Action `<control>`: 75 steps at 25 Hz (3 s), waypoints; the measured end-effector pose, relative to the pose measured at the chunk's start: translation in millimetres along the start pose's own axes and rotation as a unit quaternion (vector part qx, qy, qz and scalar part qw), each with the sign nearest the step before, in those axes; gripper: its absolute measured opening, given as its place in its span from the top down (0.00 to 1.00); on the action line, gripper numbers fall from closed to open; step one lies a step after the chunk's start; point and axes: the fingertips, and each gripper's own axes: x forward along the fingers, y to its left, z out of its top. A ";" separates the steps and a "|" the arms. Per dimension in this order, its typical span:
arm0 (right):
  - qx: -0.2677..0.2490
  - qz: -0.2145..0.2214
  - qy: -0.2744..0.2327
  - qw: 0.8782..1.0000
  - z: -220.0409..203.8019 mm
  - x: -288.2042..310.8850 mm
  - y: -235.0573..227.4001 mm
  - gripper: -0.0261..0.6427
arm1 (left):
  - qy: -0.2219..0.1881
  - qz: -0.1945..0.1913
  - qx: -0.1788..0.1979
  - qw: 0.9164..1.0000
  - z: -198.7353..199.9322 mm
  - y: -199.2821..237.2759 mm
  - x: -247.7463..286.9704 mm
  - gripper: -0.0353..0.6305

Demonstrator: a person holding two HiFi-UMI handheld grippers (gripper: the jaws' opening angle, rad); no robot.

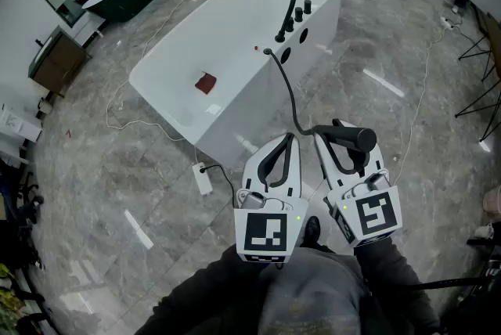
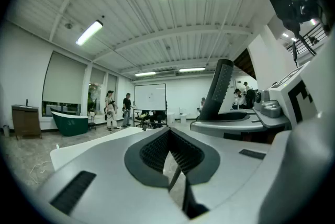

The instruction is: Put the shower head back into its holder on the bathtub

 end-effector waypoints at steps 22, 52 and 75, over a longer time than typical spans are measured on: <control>0.010 0.034 -0.024 0.999 17.9 -22.1 -41.0 0.75 | 0.011 0.046 0.009 0.999 -4.3 -33.0 17.0 0.94; 0.004 0.067 -0.018 0.998 7.6 121.3 -79.1 0.75 | 0.030 0.068 -0.043 0.996 -46.6 82.3 146.0 0.94; -0.017 0.060 0.012 0.998 21.3 239.9 -78.9 0.75 | 0.027 0.052 -0.076 0.995 -51.5 178.5 212.8 0.94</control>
